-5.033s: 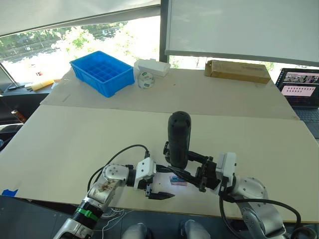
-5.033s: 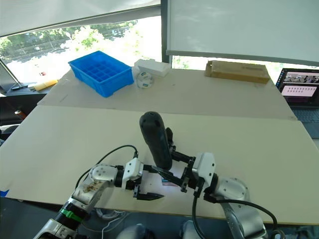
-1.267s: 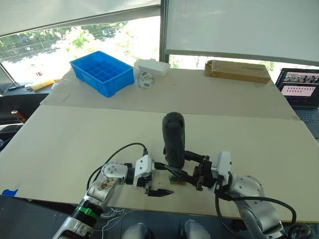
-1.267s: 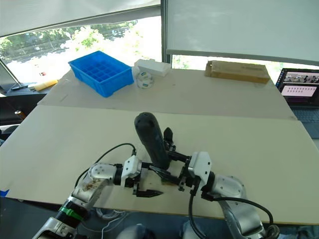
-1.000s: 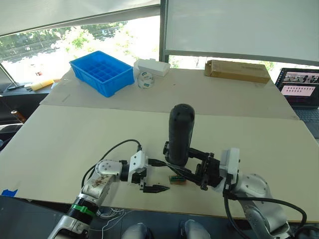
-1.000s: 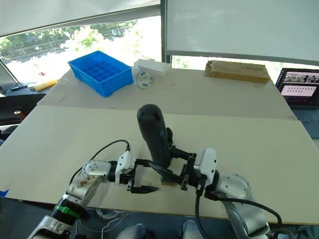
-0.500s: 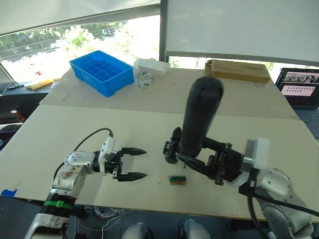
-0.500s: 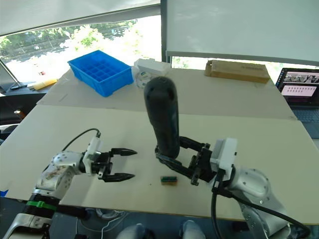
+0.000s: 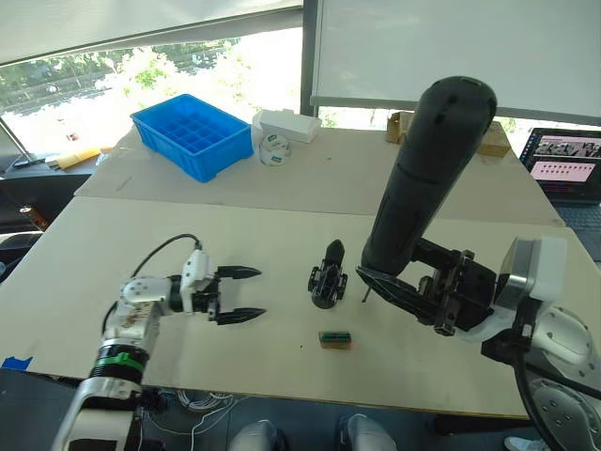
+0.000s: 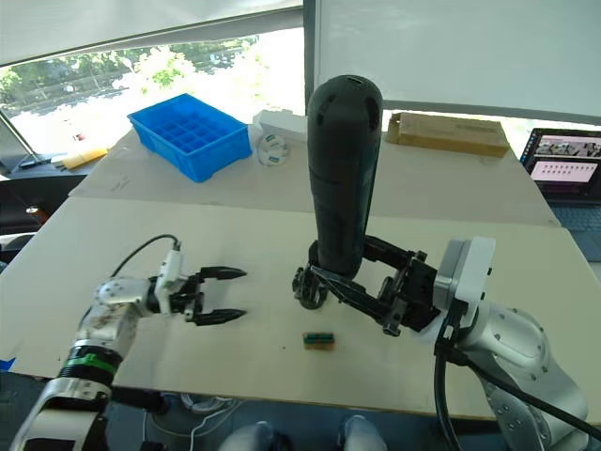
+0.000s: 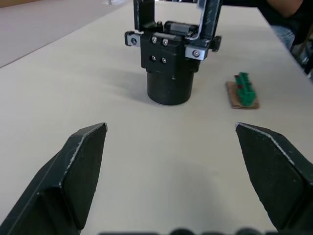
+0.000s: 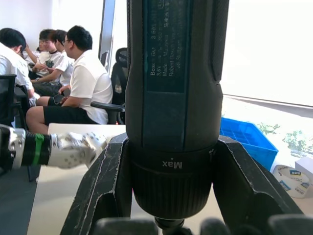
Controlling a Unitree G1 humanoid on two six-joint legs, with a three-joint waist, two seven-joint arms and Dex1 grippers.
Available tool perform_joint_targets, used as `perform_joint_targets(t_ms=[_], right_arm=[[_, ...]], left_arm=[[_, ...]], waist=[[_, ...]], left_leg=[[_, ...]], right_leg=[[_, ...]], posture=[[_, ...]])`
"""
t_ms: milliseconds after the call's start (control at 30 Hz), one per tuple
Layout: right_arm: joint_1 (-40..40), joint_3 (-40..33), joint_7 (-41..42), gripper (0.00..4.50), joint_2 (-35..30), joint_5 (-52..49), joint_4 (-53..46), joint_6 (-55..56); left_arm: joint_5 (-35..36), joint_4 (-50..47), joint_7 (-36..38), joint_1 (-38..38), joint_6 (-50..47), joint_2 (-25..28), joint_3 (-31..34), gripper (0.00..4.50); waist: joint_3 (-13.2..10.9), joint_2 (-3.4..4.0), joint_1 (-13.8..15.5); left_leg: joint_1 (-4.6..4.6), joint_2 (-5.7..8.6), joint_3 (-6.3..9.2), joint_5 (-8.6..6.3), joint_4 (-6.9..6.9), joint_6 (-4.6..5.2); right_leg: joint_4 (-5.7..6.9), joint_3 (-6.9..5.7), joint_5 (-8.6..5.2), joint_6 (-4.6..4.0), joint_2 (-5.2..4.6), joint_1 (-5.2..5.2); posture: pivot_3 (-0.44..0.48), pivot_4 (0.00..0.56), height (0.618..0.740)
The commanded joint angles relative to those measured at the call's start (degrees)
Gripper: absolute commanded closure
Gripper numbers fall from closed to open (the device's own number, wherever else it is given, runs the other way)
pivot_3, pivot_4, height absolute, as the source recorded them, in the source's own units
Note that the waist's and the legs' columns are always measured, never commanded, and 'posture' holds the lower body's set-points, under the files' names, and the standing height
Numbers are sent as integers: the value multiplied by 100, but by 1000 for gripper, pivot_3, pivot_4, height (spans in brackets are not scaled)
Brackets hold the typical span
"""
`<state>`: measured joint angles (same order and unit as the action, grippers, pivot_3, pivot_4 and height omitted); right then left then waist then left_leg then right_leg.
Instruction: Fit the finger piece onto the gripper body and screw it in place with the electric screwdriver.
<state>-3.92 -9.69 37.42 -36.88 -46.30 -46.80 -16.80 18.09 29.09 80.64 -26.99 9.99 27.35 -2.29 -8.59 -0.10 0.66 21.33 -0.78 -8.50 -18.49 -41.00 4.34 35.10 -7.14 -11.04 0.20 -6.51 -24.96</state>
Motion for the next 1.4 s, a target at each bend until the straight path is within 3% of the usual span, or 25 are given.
perform_joint_targets(t_ms=[33, 433, 900, 1000, 1100, 1400], right_arm=[[-108, -200, -105, 2609, -52, -163, -292, 37], [-85, -189, -253, 2609, -122, -130, -364, -1], [-45, -177, -295, 2609, -137, -102, -385, 29], [-40, -207, -281, 2609, -153, -130, -388, 29], [-37, -243, -271, 2609, -181, -164, -393, 27], [-22, -289, -229, 2609, -267, -223, -367, 32]], left_arm=[[-335, -168, -494, -7, 124, -305, -250, 62], [-898, -802, -1931, 170, -420, -1356, -884, 62], [-1212, -1284, -2615, 260, -1099, -1398, -1171, 62], [-1161, -1353, -2488, 304, -1176, -1318, -1245, 780], [-1123, -1395, -2404, 337, -1234, -1251, -1289, 2118], [-1133, -886, -2243, 55, -921, -1268, -1274, 2206]], waist=[[-1, -1, -1], [-2, -4, 2], [-2, -5, 7], [-2, -4, 4], [-2, -4, 3], [-2, -5, 11]], left_leg=[[0, 0, 0, 0, 0, 0], [0, -2, 1, 0, -3, 3], [0, -3, 5, 0, -5, 5], [0, -3, 5, 0, -5, 5], [-1, -4, 6, 0, -4, 5], [-2, -4, 5, 0, -5, 5]], right_leg=[[1, 0, 0, 0, 1, 0], [1, 2, 3, 1, 0, 0], [2, 2, 4, -1, -4, 1], [2, 2, 3, -1, -4, 1], [2, 2, 3, -1, -3, 1], [3, 2, 3, -1, -3, 2]], posture=[[0, 150, 740], [0, 150, 740], [0, 150, 740], [0, 150, 740], [0, 150, 740], [0, 150, 740]])
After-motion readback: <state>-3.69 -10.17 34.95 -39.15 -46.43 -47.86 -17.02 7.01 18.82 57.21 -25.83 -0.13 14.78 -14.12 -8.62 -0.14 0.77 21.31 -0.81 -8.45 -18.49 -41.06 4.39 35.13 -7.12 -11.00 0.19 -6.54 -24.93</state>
